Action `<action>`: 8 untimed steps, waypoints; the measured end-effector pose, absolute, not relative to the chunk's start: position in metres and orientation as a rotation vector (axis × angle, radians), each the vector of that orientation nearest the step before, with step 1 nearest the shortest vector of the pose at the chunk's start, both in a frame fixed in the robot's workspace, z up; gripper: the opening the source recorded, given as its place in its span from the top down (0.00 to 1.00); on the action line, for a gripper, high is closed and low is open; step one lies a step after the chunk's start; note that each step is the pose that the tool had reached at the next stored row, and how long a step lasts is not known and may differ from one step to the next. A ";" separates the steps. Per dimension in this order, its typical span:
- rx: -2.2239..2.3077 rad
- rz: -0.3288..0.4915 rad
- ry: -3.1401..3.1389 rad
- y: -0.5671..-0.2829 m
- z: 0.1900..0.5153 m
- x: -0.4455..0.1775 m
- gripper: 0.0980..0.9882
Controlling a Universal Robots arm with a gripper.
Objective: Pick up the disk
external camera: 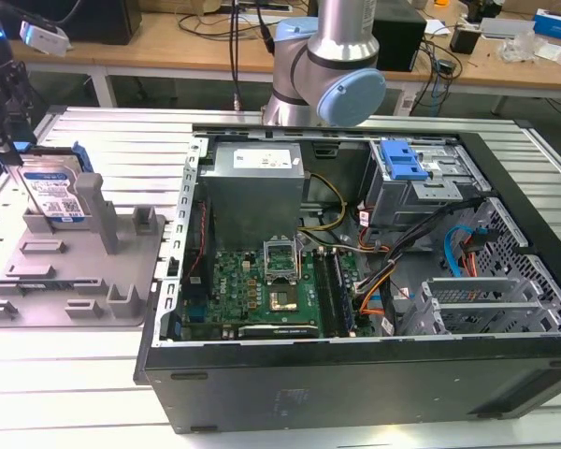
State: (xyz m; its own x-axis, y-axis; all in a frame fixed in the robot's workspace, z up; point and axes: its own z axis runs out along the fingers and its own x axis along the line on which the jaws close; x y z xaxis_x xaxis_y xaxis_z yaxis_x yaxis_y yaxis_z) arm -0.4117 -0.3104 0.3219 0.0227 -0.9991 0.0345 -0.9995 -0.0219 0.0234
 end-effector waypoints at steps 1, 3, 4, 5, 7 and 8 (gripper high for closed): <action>2.217 0.013 -2.168 -0.310 0.321 -0.412 0.50; 2.217 0.013 -2.168 -0.310 0.320 -0.412 0.50; 2.217 0.013 -2.168 -0.310 0.319 -0.412 0.50; 2.217 0.013 -2.168 -0.310 0.318 -0.412 0.50; 2.217 0.013 -2.168 -0.310 0.316 -0.412 0.50; 2.217 0.013 -2.168 -0.310 0.316 -0.412 0.50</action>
